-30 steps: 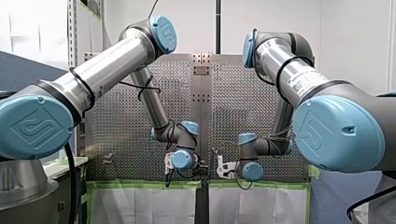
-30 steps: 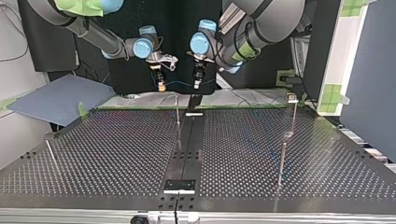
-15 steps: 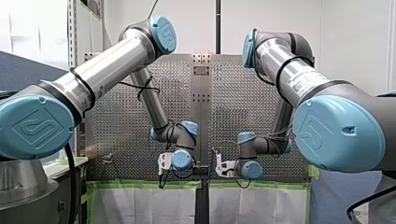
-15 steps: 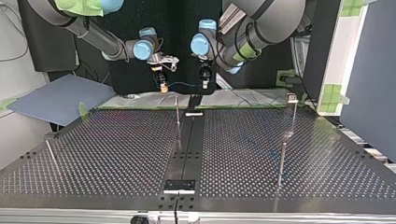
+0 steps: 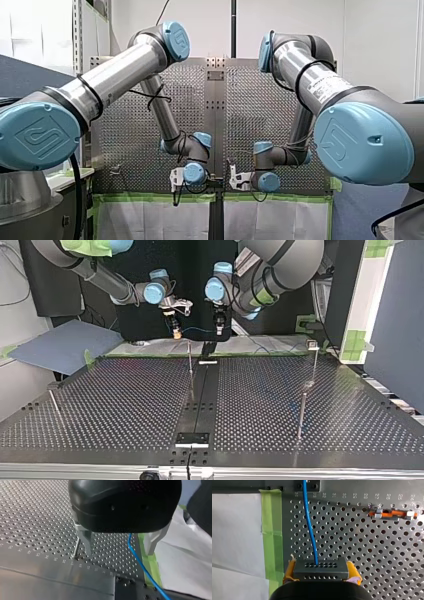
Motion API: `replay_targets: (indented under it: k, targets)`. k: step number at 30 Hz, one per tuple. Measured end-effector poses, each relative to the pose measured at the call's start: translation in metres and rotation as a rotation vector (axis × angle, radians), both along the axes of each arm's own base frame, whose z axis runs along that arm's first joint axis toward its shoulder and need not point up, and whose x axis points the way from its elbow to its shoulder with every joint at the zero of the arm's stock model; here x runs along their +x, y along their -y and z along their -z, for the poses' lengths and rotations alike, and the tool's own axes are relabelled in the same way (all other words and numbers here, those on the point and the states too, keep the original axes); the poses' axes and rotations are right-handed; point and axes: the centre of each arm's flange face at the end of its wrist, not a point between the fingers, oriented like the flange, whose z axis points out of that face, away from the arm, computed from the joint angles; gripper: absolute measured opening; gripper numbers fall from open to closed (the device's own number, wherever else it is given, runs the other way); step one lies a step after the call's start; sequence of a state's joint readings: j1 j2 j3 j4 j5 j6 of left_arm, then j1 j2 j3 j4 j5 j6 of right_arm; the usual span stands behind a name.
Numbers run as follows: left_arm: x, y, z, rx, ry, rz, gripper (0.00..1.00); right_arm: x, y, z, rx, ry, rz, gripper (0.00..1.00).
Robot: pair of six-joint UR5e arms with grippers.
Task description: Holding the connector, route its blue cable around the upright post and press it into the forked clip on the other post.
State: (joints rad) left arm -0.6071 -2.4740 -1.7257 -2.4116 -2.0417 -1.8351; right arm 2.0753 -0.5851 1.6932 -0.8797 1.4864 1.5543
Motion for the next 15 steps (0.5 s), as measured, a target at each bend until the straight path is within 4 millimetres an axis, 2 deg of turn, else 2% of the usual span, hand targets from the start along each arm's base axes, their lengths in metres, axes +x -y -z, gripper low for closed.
replay_targets:
  k: [7, 15]
  targets:
    - [0.010, 0.002, 0.004, -0.074, -0.016, 0.023, 1.00, 0.002, -0.002, 0.000, 0.001, 0.001, -0.009, 0.00]
    - [0.026, 0.004, 0.025, -0.097, -0.049, 0.023, 1.00, 0.004, -0.003, 0.000, 0.002, 0.000, -0.020, 0.00]
